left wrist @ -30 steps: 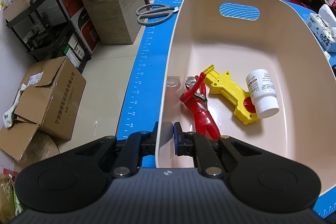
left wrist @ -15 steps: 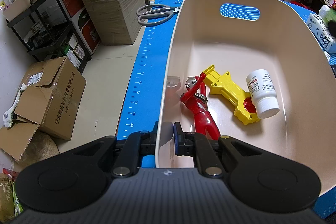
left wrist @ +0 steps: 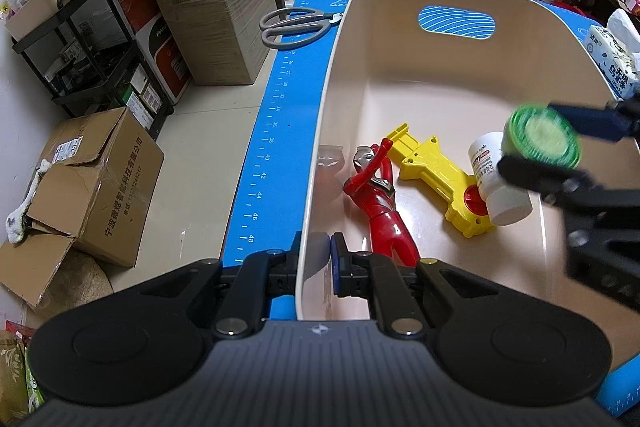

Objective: Organize rigid objects
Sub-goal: 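Lower the green tin into the basket and release it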

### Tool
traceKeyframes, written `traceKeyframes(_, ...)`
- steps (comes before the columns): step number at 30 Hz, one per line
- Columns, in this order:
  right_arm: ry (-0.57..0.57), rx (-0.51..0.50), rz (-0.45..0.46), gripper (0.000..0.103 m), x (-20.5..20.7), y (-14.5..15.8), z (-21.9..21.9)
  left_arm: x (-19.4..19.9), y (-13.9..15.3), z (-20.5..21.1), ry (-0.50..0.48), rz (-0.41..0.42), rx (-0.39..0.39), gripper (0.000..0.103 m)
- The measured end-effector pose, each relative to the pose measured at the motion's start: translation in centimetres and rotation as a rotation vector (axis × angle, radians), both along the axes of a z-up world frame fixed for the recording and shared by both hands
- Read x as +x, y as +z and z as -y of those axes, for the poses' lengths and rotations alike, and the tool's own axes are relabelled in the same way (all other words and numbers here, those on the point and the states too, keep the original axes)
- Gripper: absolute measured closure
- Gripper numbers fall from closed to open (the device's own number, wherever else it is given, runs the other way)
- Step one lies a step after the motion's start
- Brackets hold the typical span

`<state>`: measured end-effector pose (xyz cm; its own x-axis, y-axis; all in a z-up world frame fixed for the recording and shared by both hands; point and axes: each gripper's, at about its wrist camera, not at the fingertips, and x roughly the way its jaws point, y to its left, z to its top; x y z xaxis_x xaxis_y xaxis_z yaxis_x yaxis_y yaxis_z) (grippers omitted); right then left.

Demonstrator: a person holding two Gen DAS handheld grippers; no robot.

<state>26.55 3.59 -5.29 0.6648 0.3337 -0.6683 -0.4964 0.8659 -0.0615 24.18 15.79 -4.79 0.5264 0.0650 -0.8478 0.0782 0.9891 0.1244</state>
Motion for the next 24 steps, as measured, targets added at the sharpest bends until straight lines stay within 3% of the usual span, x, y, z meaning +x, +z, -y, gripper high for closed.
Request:
traceKeyframes(3, 0.004, -0.03, -0.068, 0.049, 0.5, -0.7, -0.3, 0.0, 0.0, 0.0, 0.0, 0.001, 0.001, 0.089)
traceKeyframes(6, 0.005, -0.035, -0.077, 0.049, 0.3, -1.1, 0.0, 0.0, 0.0, 0.0, -0.001, 0.0, 0.001, 0.089)
traceKeyframes(8, 0.004, -0.015, -0.071, 0.042, 0.0, -1.0, 0.5, 0.0, 0.0, 0.0, -0.001, 0.001, 0.001, 0.089)
traceKeyframes(16, -0.055, 0.111, 0.017, 0.034, 0.1, 1.6, 4.2, 0.0, 0.0, 0.0, 0.0, 0.001, 0.0, 0.089)
traceKeyframes(24, -0.246, 0.15, 0.126, 0.031, -0.2, 3.3, 10.4, 0.0, 0.0, 0.1, -0.002, 0.004, 0.0, 0.089)
